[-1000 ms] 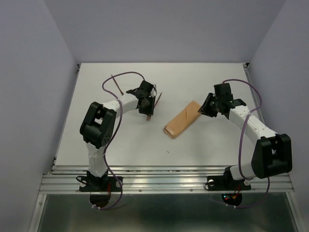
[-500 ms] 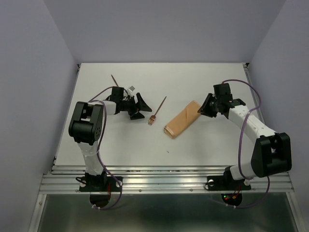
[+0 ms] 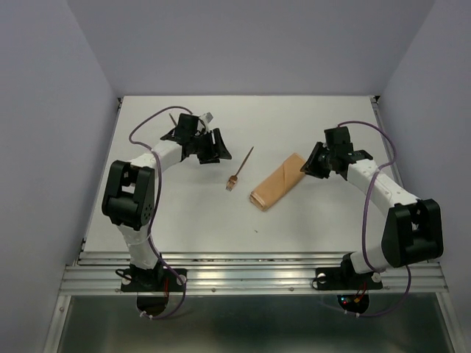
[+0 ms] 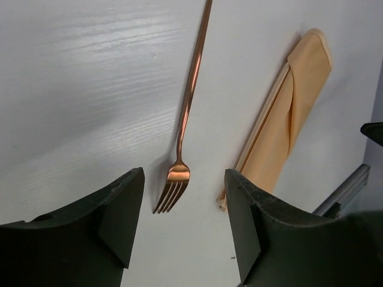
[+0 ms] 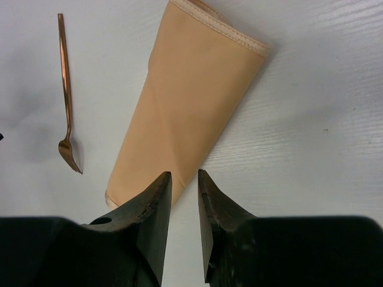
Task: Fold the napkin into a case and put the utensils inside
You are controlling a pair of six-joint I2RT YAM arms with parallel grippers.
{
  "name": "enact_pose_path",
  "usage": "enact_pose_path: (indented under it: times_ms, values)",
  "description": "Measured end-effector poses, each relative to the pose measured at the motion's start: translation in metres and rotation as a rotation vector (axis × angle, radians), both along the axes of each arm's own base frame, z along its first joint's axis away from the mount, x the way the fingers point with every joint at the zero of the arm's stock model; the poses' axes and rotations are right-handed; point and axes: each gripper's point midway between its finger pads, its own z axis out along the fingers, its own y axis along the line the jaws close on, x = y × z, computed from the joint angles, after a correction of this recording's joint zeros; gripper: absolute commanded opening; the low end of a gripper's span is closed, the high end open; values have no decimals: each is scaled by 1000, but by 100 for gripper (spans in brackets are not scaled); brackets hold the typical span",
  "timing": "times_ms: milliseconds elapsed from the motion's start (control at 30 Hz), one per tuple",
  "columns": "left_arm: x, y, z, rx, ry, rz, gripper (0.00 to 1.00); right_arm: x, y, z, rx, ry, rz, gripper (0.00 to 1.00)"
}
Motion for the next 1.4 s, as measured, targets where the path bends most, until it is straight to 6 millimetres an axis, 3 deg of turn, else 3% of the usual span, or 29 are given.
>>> enact_pose_path:
  times_ms: [100, 233, 533, 733, 967, 1400]
  values:
    - [-4, -13, 3, 94, -44, -60, 65, 0, 0, -1, 1, 2, 1, 30]
    - [-15, -29, -7, 258, -75, -119, 59, 0, 0, -1, 1, 1, 1, 30]
    - [-55, -40, -33, 628, -140, -233, 58, 0, 0, 0, 2, 1, 2, 30]
    - [-59, -37, -35, 723, -174, -253, 60, 0, 1, 0, 7, 2, 5, 30]
    - [-55, -35, -46, 789, -180, -256, 54, 0, 1, 0, 7, 2, 5, 30]
    - [-50, -48, -47, 809, -209, -269, 48, 0, 1, -6, 3, 19, 6, 30]
